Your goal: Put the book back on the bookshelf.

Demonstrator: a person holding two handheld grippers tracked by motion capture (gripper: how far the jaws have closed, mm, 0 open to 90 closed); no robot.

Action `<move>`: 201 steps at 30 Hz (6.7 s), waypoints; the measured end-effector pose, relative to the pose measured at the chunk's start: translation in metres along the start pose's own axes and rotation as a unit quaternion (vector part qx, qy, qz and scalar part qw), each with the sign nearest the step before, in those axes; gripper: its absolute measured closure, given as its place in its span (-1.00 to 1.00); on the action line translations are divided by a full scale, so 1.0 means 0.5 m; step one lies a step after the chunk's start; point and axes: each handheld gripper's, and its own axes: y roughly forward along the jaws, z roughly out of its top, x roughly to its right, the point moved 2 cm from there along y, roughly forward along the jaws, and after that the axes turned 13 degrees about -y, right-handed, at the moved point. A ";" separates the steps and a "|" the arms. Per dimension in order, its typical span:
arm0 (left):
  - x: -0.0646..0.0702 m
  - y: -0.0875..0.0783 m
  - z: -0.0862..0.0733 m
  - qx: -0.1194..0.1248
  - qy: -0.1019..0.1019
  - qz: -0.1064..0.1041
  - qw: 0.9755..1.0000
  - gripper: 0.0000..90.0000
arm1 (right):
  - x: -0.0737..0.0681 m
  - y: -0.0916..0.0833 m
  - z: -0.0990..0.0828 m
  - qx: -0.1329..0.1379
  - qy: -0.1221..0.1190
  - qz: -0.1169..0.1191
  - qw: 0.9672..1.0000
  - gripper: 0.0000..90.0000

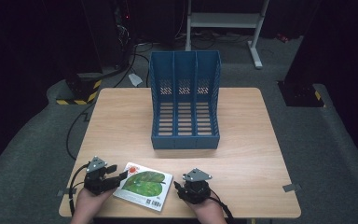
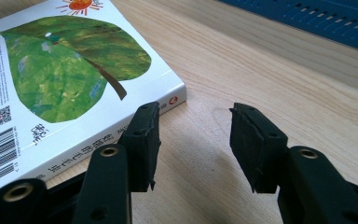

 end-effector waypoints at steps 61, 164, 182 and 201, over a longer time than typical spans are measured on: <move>0.163 0.142 -0.019 -0.022 0.052 -0.047 0.997 0.42 | 0.114 -0.026 -0.022 -0.037 0.041 -0.059 0.997 0.30; 0.202 0.131 0.012 0.064 -0.009 -0.102 0.993 0.19 | 0.058 -0.058 -0.071 -0.041 0.033 0.006 0.999 -0.76; 0.204 0.136 0.014 0.051 -0.001 -0.110 0.993 0.03 | 0.049 -0.070 -0.078 -0.025 0.033 -0.024 0.999 -0.49; 0.201 0.176 0.022 -0.011 -0.008 -0.160 0.987 0.07 | 0.055 -0.098 -0.084 -0.014 0.030 -0.006 0.999 -0.27</move>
